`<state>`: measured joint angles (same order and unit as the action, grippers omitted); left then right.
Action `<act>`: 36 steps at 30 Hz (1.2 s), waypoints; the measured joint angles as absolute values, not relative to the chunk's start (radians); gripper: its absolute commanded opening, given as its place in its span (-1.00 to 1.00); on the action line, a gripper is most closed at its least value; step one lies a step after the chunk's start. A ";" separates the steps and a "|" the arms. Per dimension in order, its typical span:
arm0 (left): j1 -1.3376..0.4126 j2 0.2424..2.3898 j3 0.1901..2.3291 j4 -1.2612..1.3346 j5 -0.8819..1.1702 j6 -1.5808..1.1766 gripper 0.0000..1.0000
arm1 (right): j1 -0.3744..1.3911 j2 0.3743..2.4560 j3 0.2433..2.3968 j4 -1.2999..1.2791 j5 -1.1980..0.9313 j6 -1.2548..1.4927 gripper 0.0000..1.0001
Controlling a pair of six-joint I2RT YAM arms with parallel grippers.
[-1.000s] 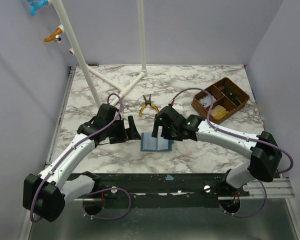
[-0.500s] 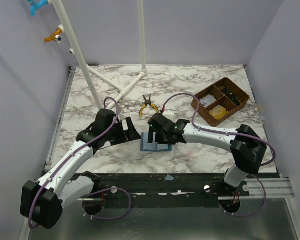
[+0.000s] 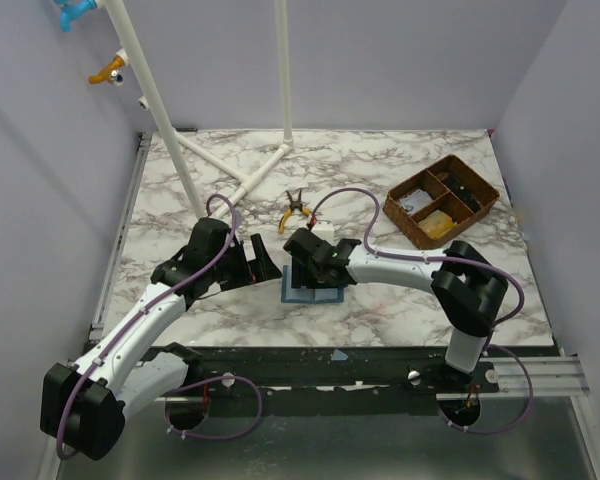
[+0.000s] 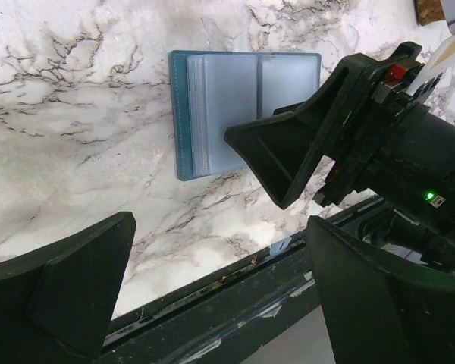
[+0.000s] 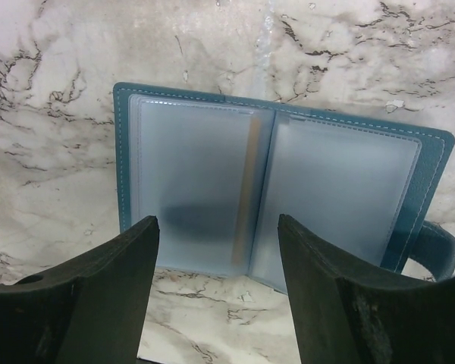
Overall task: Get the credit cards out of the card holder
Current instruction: Remove the credit card from the card holder.
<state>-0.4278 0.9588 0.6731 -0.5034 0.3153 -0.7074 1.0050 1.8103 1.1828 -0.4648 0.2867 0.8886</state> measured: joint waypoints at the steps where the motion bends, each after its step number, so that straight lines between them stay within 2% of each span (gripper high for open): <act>1: -0.428 0.957 0.673 -0.503 0.314 -0.708 0.97 | 1.005 1.810 1.183 -0.464 0.287 0.889 0.35; 14: -0.428 0.971 0.673 -0.495 0.314 -0.707 0.97 | 1.007 1.836 1.184 -0.462 0.289 0.878 0.36; 22: -0.428 0.976 0.673 -0.495 0.314 -0.707 0.97 | 1.018 1.858 1.211 -0.464 0.297 0.863 -0.15; 28: -0.428 0.976 0.659 -0.487 0.314 -0.707 0.96 | 1.020 1.858 1.206 -0.460 0.303 0.875 -0.32; 30: -0.428 0.976 0.651 -0.487 0.314 -0.707 0.95 | 1.020 1.852 1.194 -0.448 0.304 0.882 -0.46; 36: -0.428 0.978 0.633 -0.478 0.315 -0.707 0.78 | 1.005 1.810 1.119 -0.390 0.305 0.908 -0.80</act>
